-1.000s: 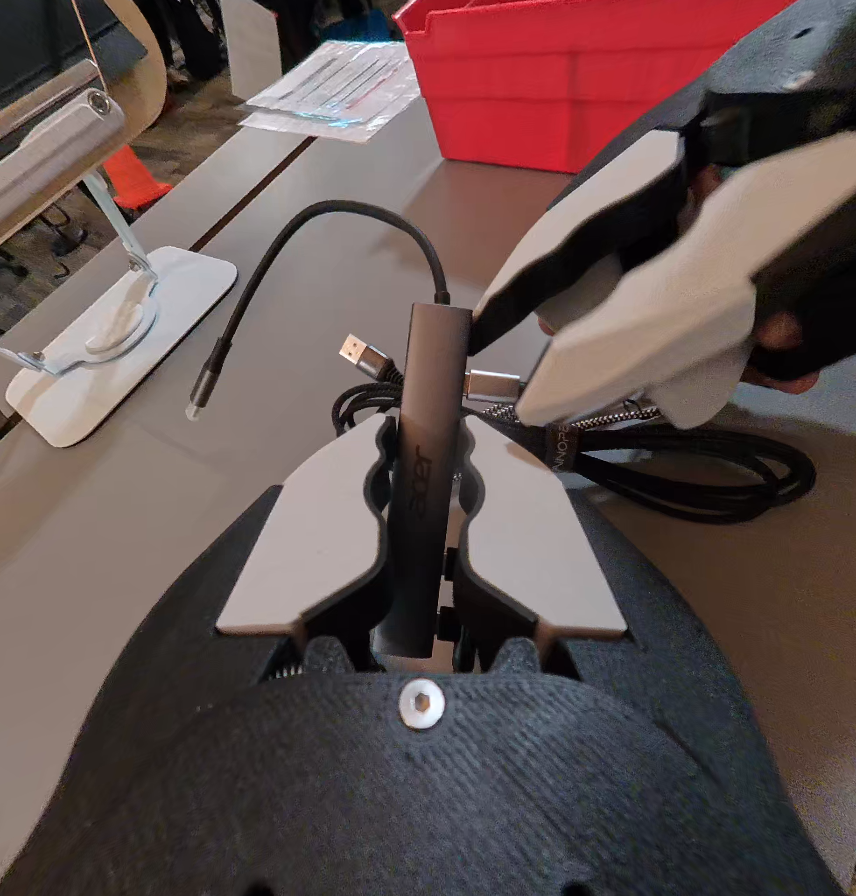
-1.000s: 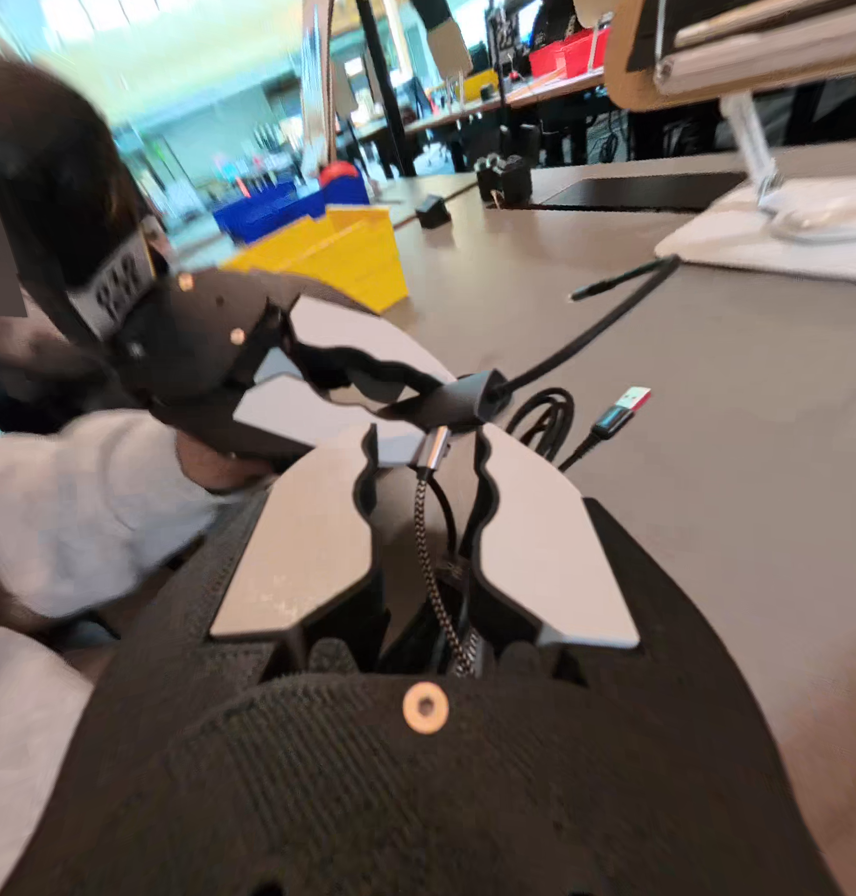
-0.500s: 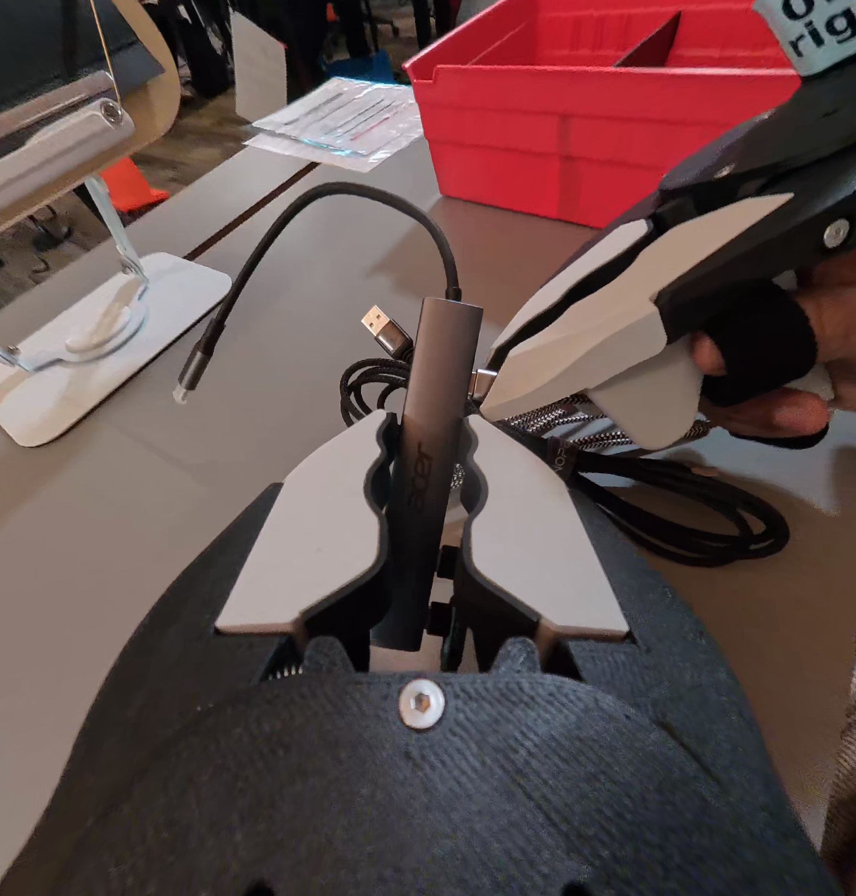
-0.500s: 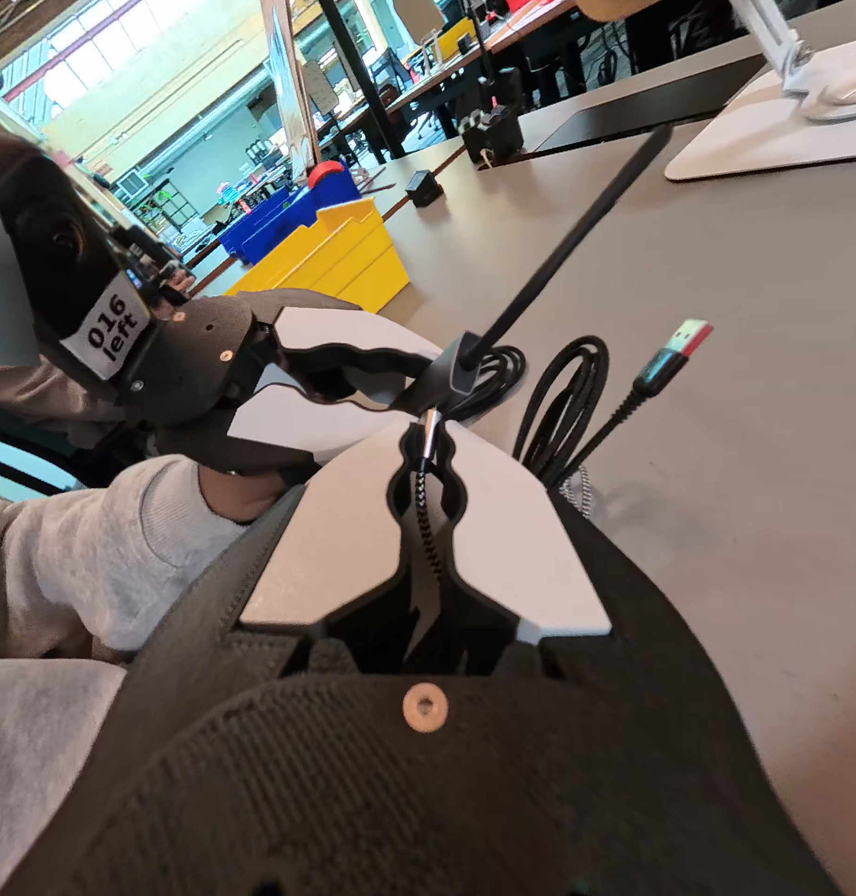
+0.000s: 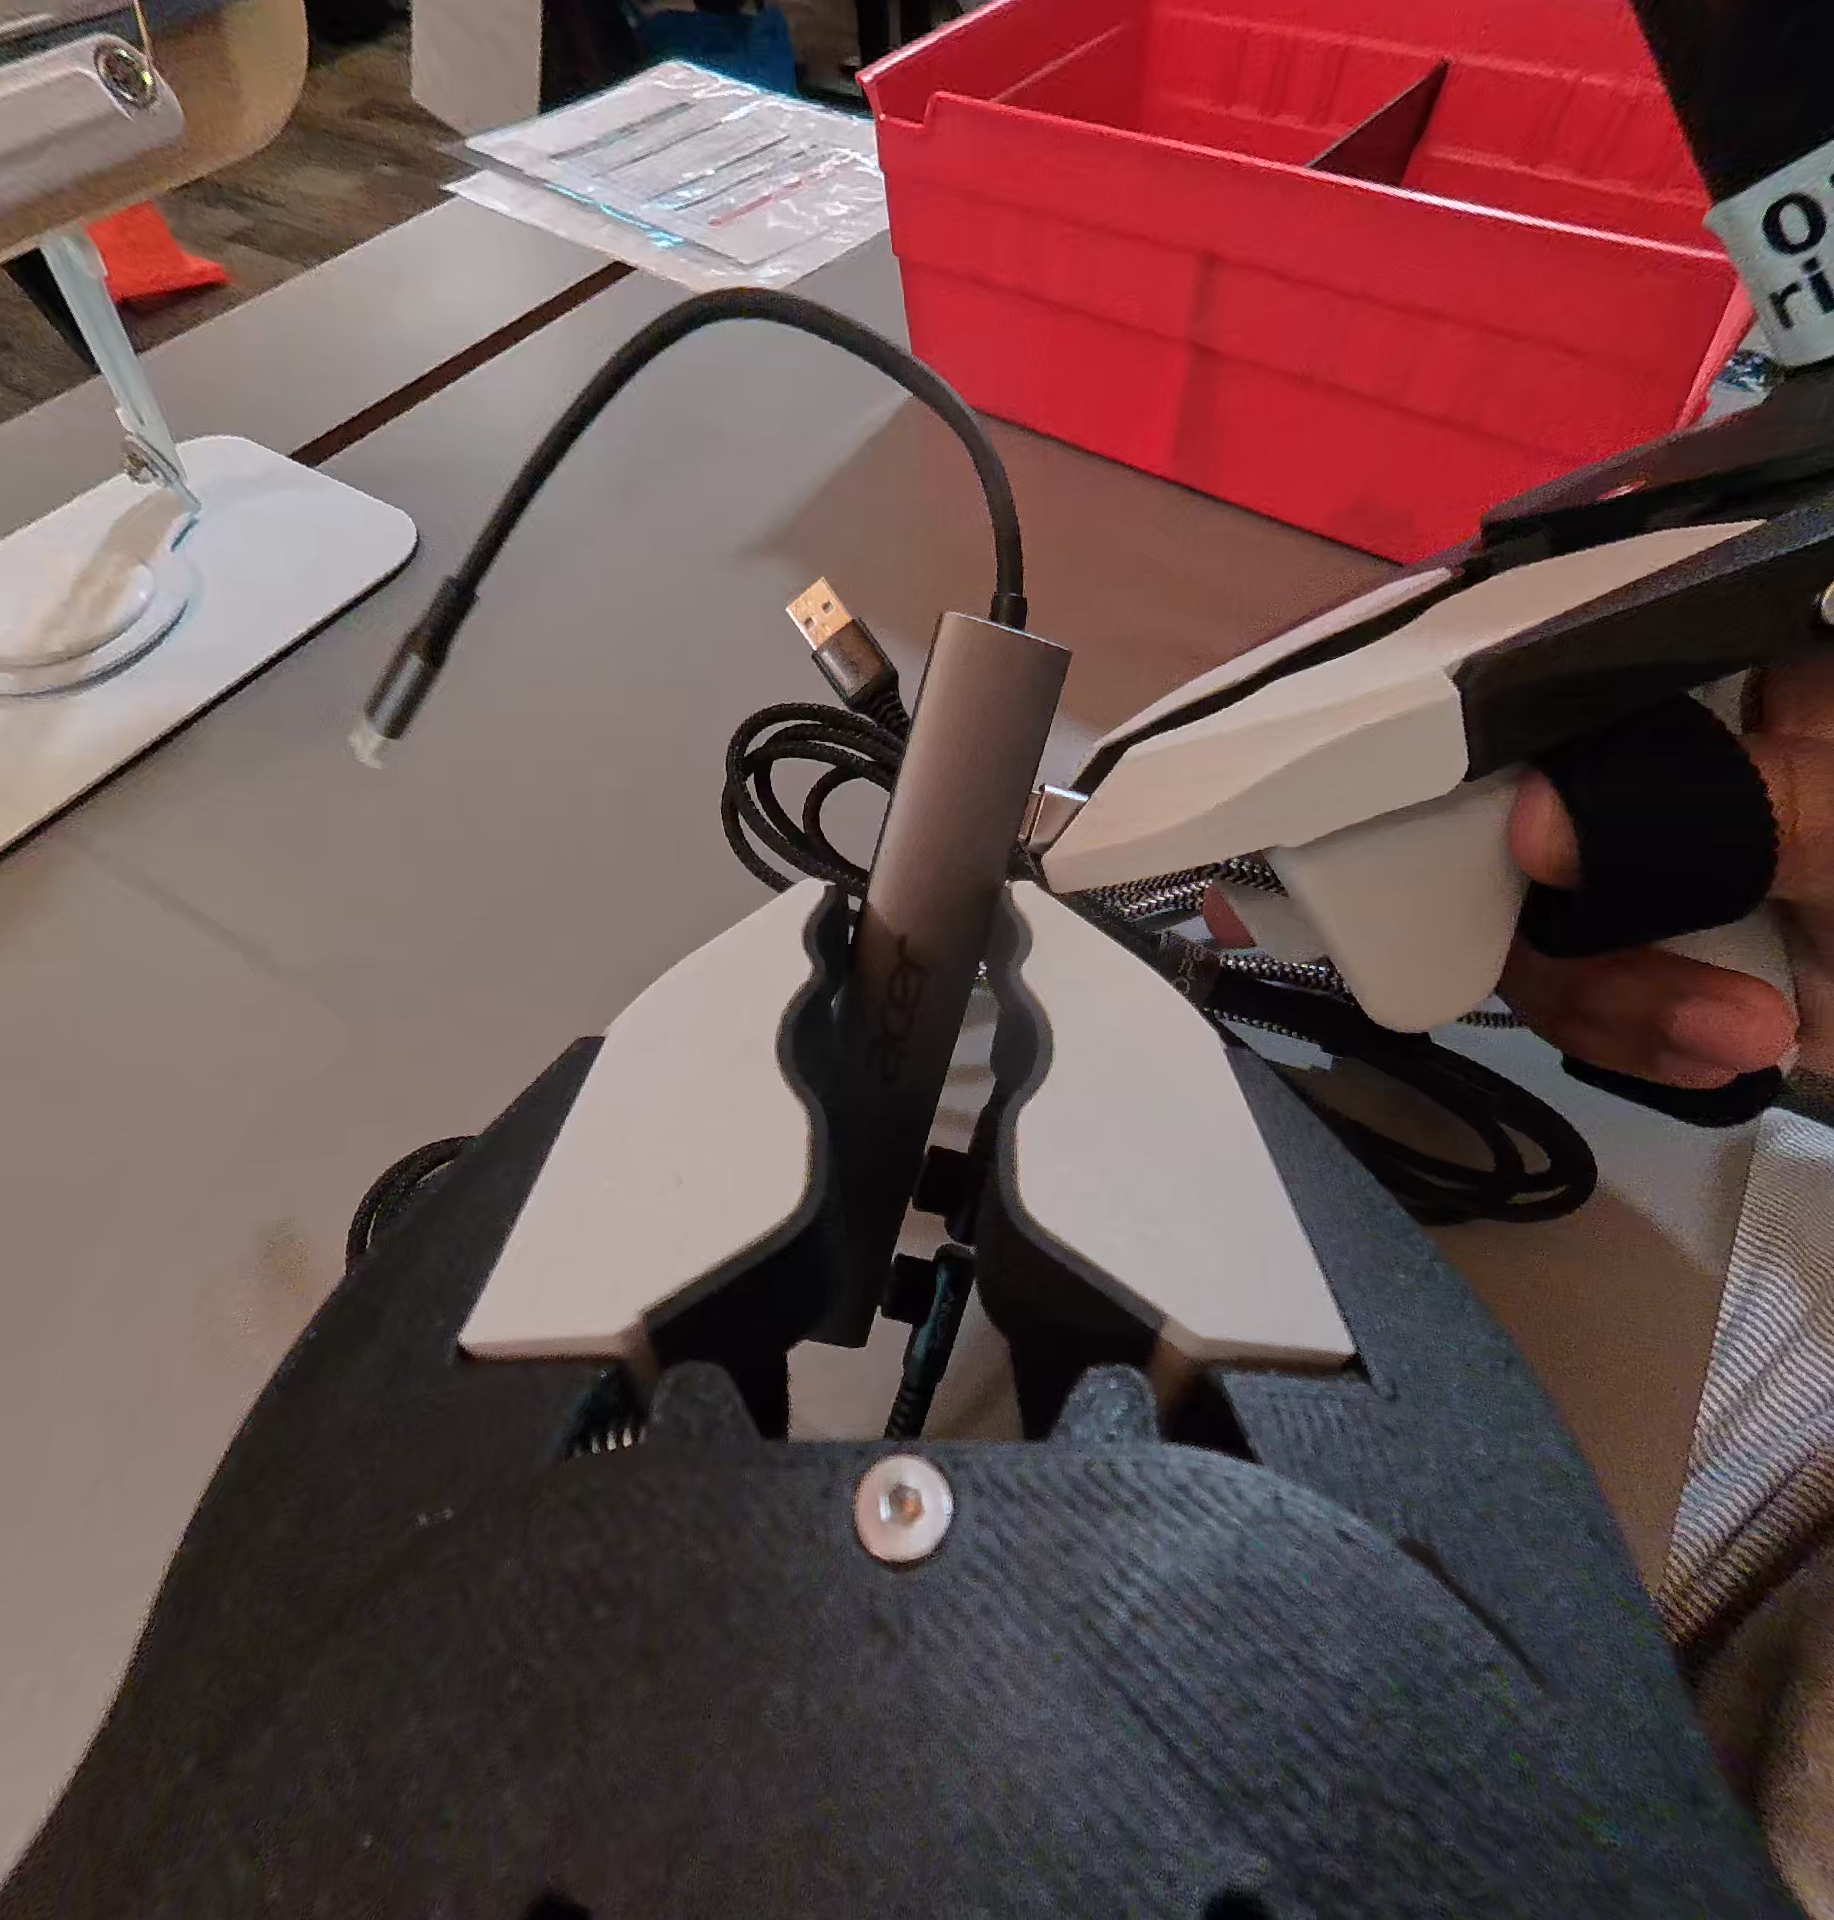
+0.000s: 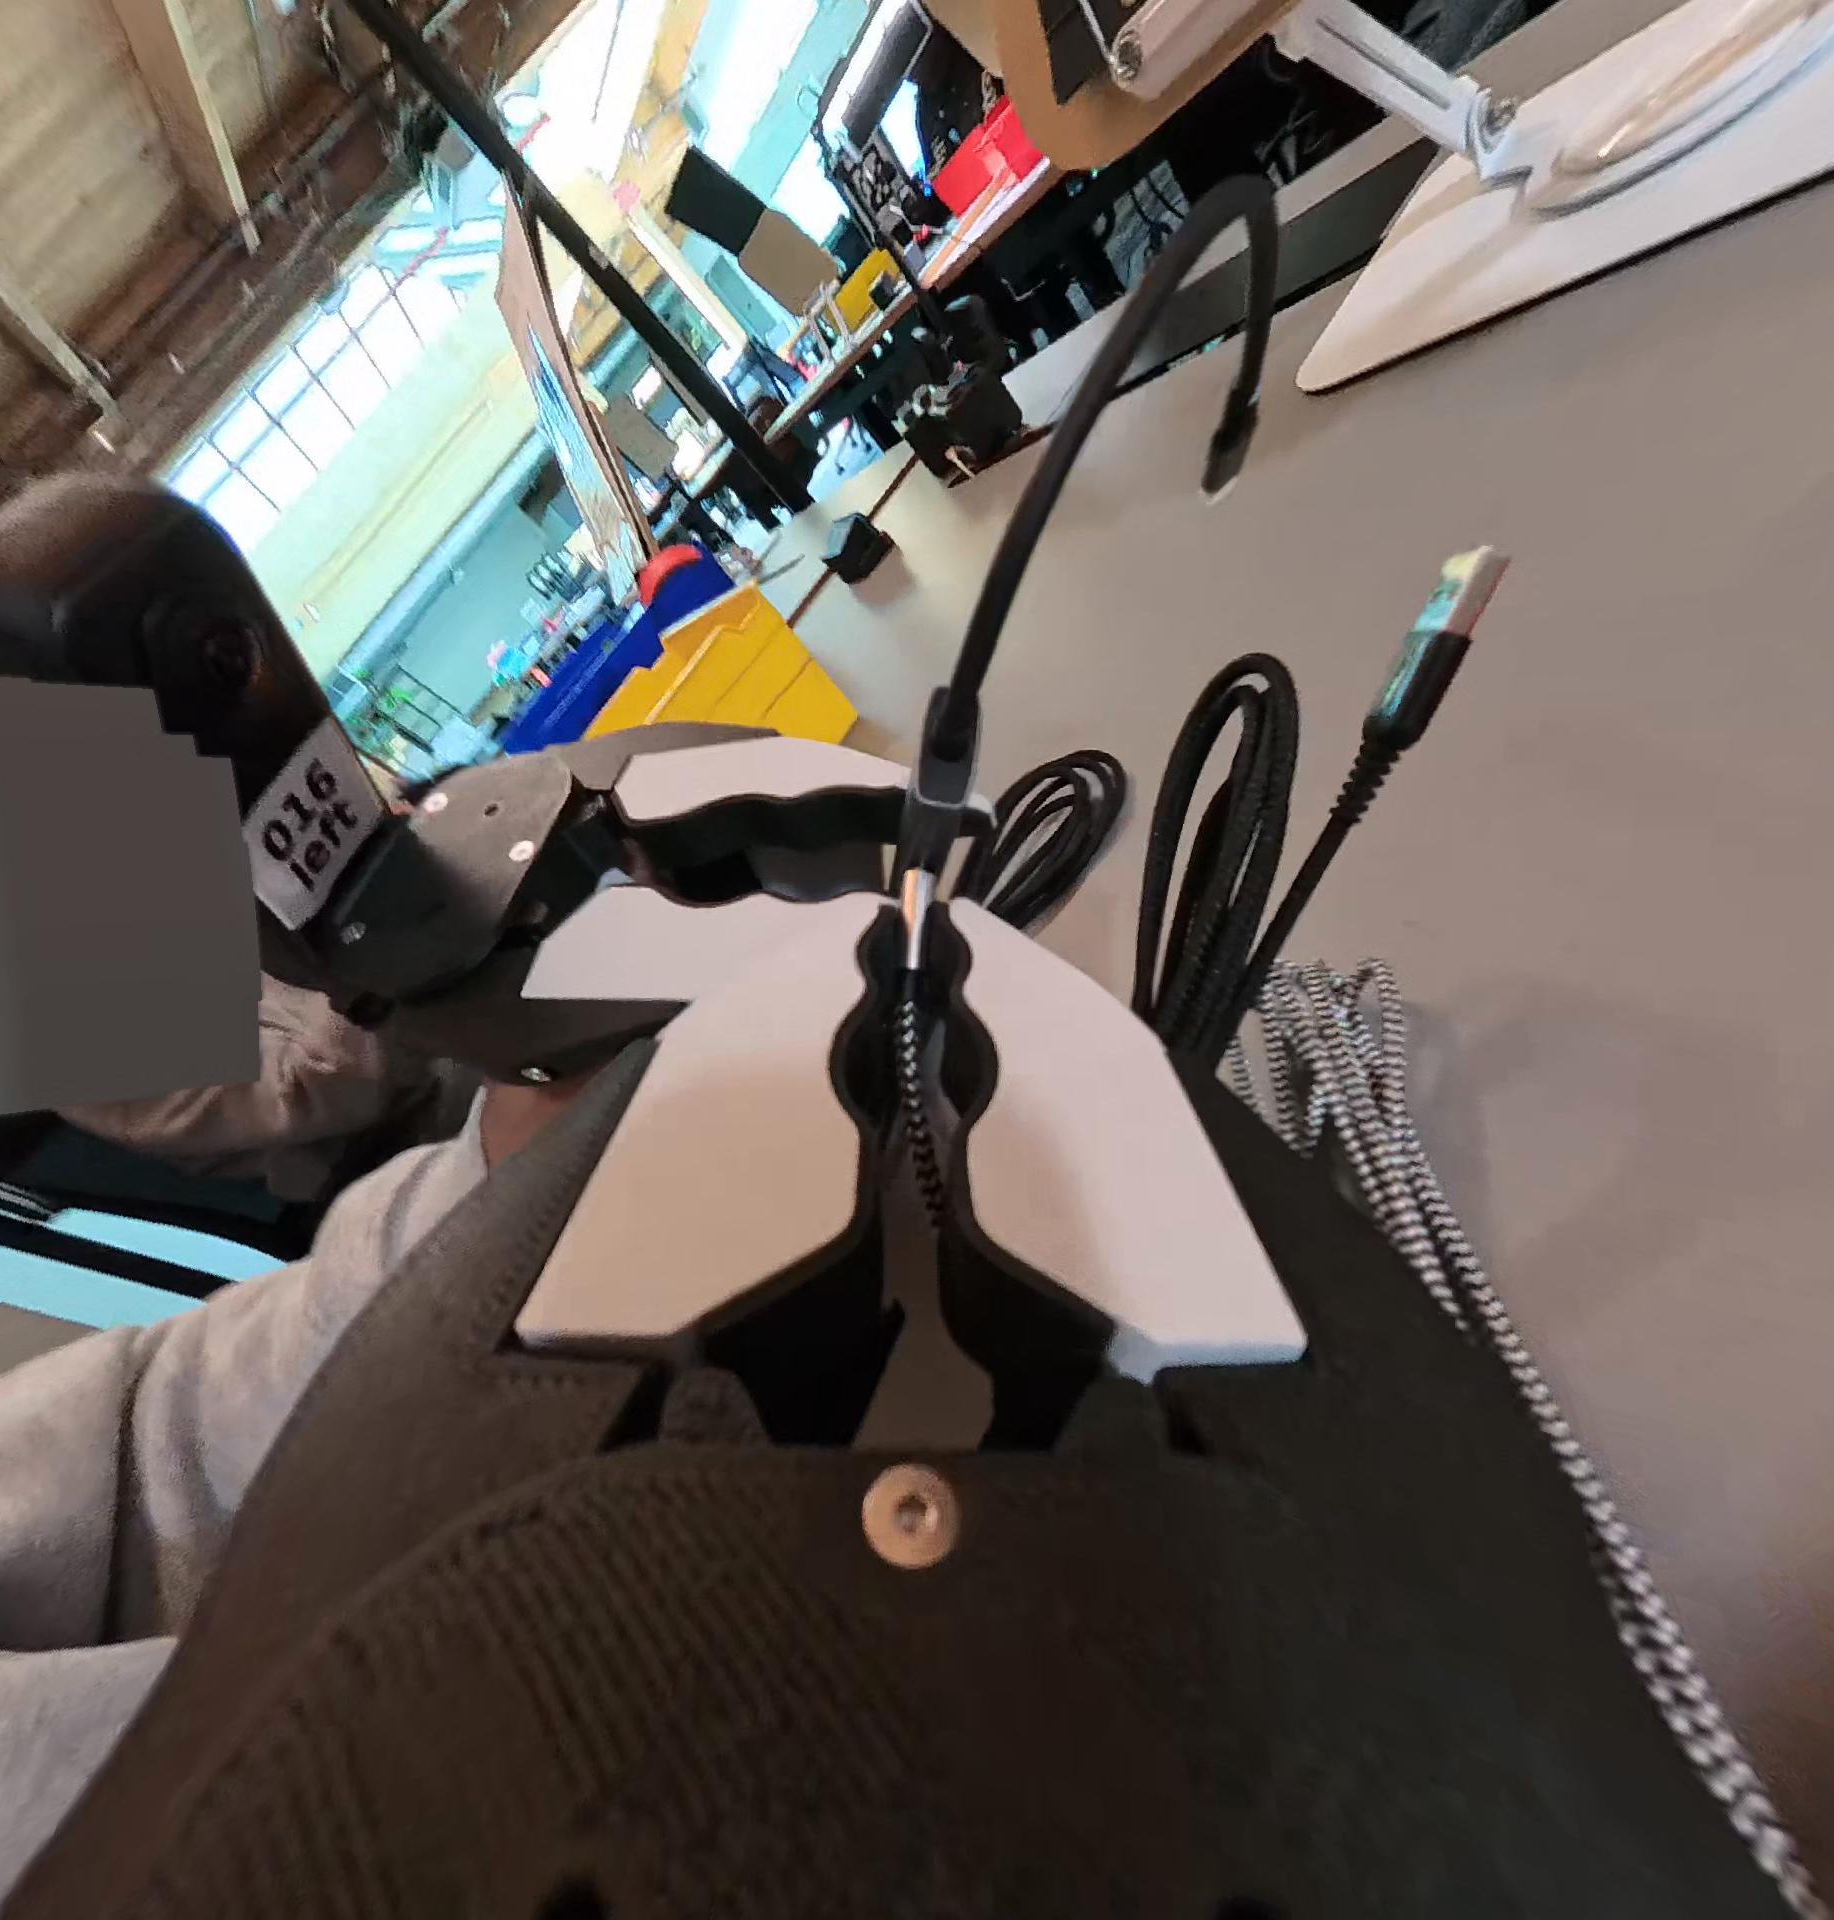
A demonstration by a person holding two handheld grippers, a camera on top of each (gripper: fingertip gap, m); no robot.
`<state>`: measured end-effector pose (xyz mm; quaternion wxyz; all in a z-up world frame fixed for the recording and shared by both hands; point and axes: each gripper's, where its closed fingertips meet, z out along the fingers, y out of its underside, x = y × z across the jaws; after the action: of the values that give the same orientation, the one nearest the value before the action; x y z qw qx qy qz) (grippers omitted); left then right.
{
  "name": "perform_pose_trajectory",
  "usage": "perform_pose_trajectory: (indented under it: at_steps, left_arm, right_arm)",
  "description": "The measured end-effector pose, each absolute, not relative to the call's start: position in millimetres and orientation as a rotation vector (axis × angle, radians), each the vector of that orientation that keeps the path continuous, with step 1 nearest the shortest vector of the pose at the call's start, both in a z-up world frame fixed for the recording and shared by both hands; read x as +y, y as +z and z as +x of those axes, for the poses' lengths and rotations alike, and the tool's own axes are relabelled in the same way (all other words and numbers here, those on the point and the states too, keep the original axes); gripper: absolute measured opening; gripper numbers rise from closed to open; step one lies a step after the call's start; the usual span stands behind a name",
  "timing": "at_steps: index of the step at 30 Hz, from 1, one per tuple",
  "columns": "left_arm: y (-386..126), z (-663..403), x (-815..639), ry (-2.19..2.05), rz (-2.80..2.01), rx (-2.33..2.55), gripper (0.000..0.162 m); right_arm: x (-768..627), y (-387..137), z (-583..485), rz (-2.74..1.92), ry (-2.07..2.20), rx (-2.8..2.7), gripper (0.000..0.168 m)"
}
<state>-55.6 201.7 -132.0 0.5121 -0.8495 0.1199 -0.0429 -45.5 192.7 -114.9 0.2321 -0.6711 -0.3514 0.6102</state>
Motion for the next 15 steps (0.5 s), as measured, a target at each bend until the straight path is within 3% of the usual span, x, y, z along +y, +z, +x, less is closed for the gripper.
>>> perform_pose_trajectory:
  at_steps: [2, 4, 7, 11, 15]
  left_arm:
    - [-130.6, -56.7, 201.5, -0.107, -2.041, 0.28, 0.028]
    - [-130.1, -129.4, 199.7, 0.129, -2.066, 0.041, 0.025]
    - [-103.4, -182.7, 169.0, -0.194, -1.956, -0.254, 0.024]
    - [-109.2, -169.0, 166.7, -0.067, -1.991, -0.098, 0.024]
    - [-124.8, -155.2, 172.7, -0.104, -2.007, -0.015, 0.024]
  right_arm:
    - [189.4, -111.6, -43.5, -1.851, 1.757, -0.915, 0.007]
    - [176.4, -105.8, -34.1, -1.838, 1.829, -0.908, 0.006]
    - [179.0, -94.1, -24.4, -1.681, 1.593, -1.055, 0.006]
    - [193.2, -86.7, -29.9, -1.505, 1.414, -1.165, 0.006]
    - [218.8, -108.2, -25.2, -1.611, 1.358, -1.19, 0.008]
